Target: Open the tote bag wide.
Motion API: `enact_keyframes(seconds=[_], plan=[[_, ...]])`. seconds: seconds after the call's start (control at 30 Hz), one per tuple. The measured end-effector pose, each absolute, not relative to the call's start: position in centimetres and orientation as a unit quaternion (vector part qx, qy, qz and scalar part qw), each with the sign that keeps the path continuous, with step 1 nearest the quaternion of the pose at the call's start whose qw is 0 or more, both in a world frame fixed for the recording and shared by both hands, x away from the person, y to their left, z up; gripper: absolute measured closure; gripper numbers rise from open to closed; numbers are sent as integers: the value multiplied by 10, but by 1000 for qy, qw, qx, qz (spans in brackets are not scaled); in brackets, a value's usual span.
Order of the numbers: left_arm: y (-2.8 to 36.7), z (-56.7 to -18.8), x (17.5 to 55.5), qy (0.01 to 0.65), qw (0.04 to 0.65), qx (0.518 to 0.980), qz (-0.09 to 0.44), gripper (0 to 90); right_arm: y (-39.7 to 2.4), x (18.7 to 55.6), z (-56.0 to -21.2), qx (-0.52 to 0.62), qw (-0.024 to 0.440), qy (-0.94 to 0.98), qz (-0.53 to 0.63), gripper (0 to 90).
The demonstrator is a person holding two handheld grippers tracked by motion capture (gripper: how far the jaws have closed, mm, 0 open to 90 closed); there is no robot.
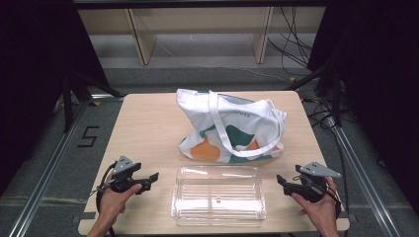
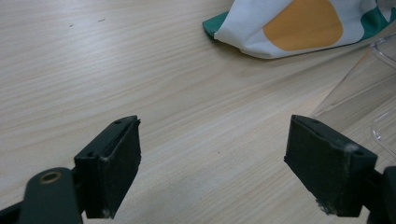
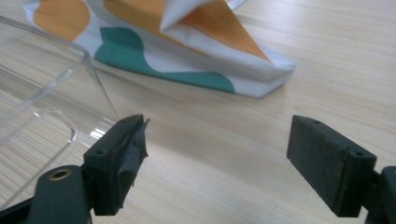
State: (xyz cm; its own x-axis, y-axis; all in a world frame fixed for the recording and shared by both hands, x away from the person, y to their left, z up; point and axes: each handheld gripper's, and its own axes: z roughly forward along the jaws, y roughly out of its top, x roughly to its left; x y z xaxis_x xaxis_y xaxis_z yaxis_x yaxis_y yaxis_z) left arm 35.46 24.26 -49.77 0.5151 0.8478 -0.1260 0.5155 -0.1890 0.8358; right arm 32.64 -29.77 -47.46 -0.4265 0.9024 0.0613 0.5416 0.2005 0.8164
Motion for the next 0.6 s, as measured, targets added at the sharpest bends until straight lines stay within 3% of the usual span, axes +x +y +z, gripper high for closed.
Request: enact_keyframes(seconds=[0.33,0.6], plan=[[243,-498,355,460,438,749,187,179,-292,332,-447,461,239,745,419,305],[245,-498,356,459,436,751,187,179,-294,355,-392,439,271,730,447,353]])
